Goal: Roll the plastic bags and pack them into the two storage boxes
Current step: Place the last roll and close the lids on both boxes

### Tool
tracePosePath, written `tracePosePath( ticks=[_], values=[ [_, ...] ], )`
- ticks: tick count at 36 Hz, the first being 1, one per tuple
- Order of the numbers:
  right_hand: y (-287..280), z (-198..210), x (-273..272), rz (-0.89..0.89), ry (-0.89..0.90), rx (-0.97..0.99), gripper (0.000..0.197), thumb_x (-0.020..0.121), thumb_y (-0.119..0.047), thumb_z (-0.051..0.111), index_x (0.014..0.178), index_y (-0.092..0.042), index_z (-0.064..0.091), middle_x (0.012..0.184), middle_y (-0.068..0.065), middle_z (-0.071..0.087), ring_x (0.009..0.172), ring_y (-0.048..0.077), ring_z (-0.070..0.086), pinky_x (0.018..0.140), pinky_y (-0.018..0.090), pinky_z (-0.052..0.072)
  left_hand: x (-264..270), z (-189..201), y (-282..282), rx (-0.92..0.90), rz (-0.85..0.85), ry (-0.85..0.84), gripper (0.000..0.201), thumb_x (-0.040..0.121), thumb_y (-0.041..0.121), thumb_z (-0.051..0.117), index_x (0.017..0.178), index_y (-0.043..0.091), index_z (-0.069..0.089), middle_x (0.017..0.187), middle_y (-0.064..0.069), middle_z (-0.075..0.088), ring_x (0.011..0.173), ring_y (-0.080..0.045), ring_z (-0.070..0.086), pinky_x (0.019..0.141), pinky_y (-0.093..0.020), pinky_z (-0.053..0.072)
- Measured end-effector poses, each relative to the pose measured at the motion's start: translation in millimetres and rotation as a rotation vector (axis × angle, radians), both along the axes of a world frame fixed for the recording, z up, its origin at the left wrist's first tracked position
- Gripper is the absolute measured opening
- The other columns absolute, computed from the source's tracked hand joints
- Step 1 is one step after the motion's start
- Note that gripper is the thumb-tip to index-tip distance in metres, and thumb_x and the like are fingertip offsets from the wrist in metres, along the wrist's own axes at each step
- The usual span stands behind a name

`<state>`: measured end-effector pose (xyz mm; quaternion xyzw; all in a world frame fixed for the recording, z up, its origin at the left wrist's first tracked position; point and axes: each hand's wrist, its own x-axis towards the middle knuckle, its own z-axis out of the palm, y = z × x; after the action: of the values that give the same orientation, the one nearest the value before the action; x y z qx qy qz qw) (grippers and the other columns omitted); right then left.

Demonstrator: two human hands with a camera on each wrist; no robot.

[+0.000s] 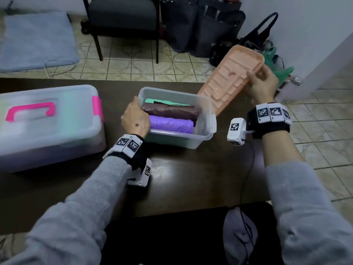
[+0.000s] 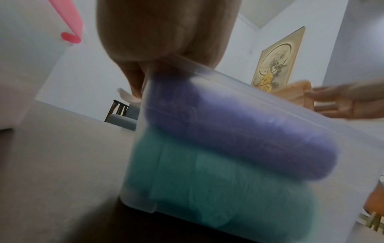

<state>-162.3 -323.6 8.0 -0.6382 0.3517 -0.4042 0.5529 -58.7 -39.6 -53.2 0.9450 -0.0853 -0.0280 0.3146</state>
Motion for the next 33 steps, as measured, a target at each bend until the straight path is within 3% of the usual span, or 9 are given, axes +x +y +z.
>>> tracePosePath(
  ticks=[4, 9, 12, 15, 18, 21, 24, 29, 33],
  values=[
    [41.4, 33.5, -10.5, 0.151, 0.173, -0.390, 0.048, 0.080, -0.006, 0.069, 0.127, -0.011, 0.058, 0.111, -0.004, 0.063, 0.090, -0.001, 0.057, 0.079, 0.009, 0.048, 1.2, -0.5, 5.1, -0.030, -0.040, -0.052, 0.041, 0.082, -0.005, 0.035, 0.119, 0.003, 0.051, 0.111, -0.024, 0.061, 0.105, -0.042, 0.054, 0.085, -0.044, 0.041],
    [103.8, 36.5, -12.4, 0.352, 0.264, -0.791, 0.040, 0.077, -0.006, 0.073, 0.116, -0.010, 0.067, 0.100, 0.000, 0.068, 0.072, -0.020, 0.052, 0.067, -0.002, 0.036, -0.9, 2.8, 16.3, -0.169, -0.085, 0.039, 0.038, 0.084, -0.008, 0.035, 0.115, 0.000, 0.053, 0.115, -0.024, 0.060, 0.109, -0.041, 0.050, 0.094, -0.038, 0.034],
    [143.1, 22.3, -11.1, 0.420, 0.339, -0.963, 0.041, 0.075, -0.001, 0.072, 0.114, -0.012, 0.068, 0.101, 0.008, 0.069, 0.092, 0.001, 0.051, 0.077, 0.004, 0.028, 4.4, -3.4, 24.4, -0.350, -0.078, 0.167, 0.034, 0.096, 0.012, 0.041, 0.126, 0.013, 0.056, 0.125, -0.010, 0.061, 0.118, -0.030, 0.052, 0.097, -0.031, 0.038],
    [186.4, 6.5, -11.2, 0.523, 0.424, -1.045, 0.043, 0.072, 0.005, 0.068, 0.113, -0.009, 0.068, 0.095, 0.016, 0.066, 0.095, 0.033, 0.053, 0.081, 0.025, 0.031, 6.5, -2.7, 31.9, -0.509, -0.073, 0.275, 0.031, 0.096, 0.022, 0.047, 0.122, 0.011, 0.062, 0.114, -0.005, 0.065, 0.108, -0.022, 0.059, 0.092, -0.030, 0.044],
    [222.4, -9.9, -8.5, 0.614, 0.482, -1.127, 0.039, 0.072, 0.004, 0.064, 0.109, -0.007, 0.069, 0.086, 0.018, 0.063, 0.085, 0.038, 0.056, 0.071, 0.043, 0.045, 10.0, -0.9, 39.4, -0.679, -0.027, 0.396, 0.029, 0.096, 0.014, 0.041, 0.100, 0.008, 0.069, 0.097, -0.008, 0.065, 0.090, -0.018, 0.057, 0.078, -0.027, 0.045],
    [241.1, -22.7, -7.0, 0.642, 0.632, -1.222, 0.036, 0.084, -0.006, 0.057, 0.118, -0.015, 0.065, 0.100, 0.014, 0.061, 0.096, 0.035, 0.054, 0.075, 0.043, 0.041, 10.3, 6.9, 44.7, -0.741, 0.037, 0.514, 0.043, 0.101, 0.037, 0.033, 0.084, 0.013, 0.066, 0.086, -0.006, 0.064, 0.076, -0.021, 0.059, 0.063, -0.027, 0.046],
    [247.5, -27.6, -9.0, 0.696, 0.699, -1.214, 0.036, 0.092, -0.010, 0.048, 0.125, -0.018, 0.059, 0.112, 0.013, 0.057, 0.108, 0.033, 0.049, 0.080, 0.041, 0.035, 11.4, 8.0, 46.4, -0.740, 0.048, 0.528, 0.045, 0.095, 0.045, 0.042, 0.095, 0.008, 0.066, 0.095, -0.011, 0.066, 0.083, -0.024, 0.061, 0.077, -0.033, 0.050],
    [243.3, -33.3, -6.3, 0.772, 0.770, -1.198, 0.036, 0.096, -0.012, 0.046, 0.129, -0.020, 0.057, 0.115, 0.009, 0.056, 0.112, 0.028, 0.045, 0.087, 0.035, 0.033, 4.5, 4.4, 46.2, -0.566, -0.007, 0.393, 0.025, 0.091, 0.025, 0.049, 0.107, 0.017, 0.068, 0.110, -0.011, 0.068, 0.106, -0.029, 0.062, 0.095, -0.038, 0.049],
    [233.3, -26.2, -9.7, 0.706, 0.560, -0.850, 0.035, 0.094, -0.016, 0.054, 0.128, -0.009, 0.057, 0.116, 0.015, 0.060, 0.111, 0.030, 0.050, 0.095, 0.030, 0.032, 2.1, 8.8, 45.0, -0.470, -0.006, 0.323, 0.030, 0.095, 0.021, 0.044, 0.117, 0.018, 0.064, 0.119, -0.009, 0.064, 0.112, -0.028, 0.057, 0.094, -0.031, 0.045]
  ],
)
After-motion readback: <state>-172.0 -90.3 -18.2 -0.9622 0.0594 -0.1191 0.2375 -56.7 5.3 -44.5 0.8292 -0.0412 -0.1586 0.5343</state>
